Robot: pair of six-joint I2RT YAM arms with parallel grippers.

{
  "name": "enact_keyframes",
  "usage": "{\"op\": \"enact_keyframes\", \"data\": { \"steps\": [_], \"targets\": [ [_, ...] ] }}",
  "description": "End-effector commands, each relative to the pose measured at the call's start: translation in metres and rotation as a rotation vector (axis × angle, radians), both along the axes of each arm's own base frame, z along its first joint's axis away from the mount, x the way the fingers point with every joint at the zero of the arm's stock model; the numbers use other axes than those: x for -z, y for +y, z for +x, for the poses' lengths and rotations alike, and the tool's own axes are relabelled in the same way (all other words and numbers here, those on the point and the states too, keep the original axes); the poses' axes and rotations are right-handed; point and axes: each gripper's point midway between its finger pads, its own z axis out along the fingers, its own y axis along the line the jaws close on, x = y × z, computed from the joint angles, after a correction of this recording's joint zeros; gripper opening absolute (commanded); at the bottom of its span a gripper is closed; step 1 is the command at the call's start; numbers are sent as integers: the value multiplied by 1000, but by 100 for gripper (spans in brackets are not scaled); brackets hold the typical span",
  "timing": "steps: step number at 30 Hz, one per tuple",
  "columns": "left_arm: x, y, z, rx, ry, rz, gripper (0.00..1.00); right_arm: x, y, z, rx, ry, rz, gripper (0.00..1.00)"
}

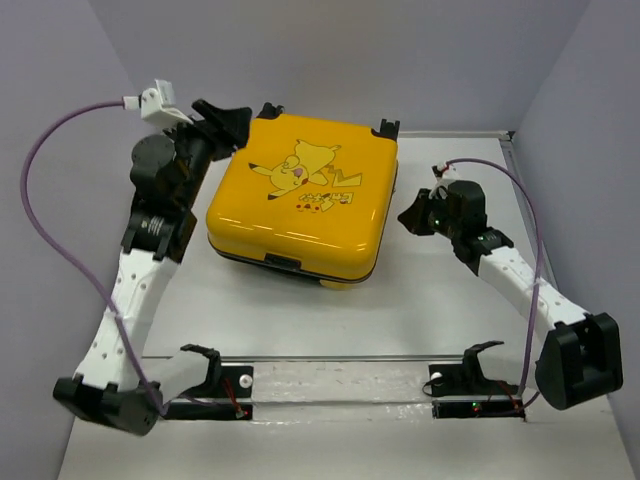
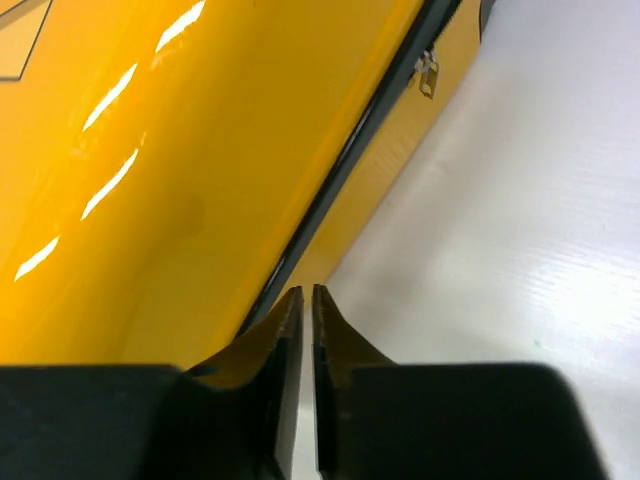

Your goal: Pack the luggage

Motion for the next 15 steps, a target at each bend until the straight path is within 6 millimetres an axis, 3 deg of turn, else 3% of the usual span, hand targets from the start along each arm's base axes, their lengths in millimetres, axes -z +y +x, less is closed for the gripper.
{"op": "enact_keyframes", "data": {
  "steps": [1,2,3,4,5,6,7,8,9,10,11,14,15],
  "targets": [
    [43,-56,-56,164,24,64,64,-38,7,-22,-60,-140,85,9],
    [64,-71,-78,248,43,75,59,-30,11,-34,-100,-134,103,7],
    [73,-80,-92,296,45,79,57,-32,13,-41,-124,-154,118,7],
    [71,-95,-121,378,13,71,55,-26,14,-55,-154,-155,135,7],
    [95,-104,-132,431,45,80,55,-26,15,-60,-163,-171,150,7],
    [92,-110,-157,495,13,66,55,-29,17,-69,-185,-197,168,7],
    [99,-113,-167,528,21,64,55,-27,17,-73,-194,-204,179,7],
    [107,-117,-176,562,37,47,54,-11,17,-80,-198,-180,185,7],
    [132,-123,-187,612,92,60,52,-15,20,-81,-209,-204,217,7],
    [138,-126,-202,662,94,43,50,-9,23,-83,-223,-189,229,7],
    [162,-133,-211,710,155,29,48,-4,26,-86,-244,-172,243,7],
    [184,-143,-234,799,188,22,43,9,30,-85,-253,-130,254,7],
    [203,-146,-238,814,221,28,42,12,32,-86,-261,-126,254,7]
  ]
}}
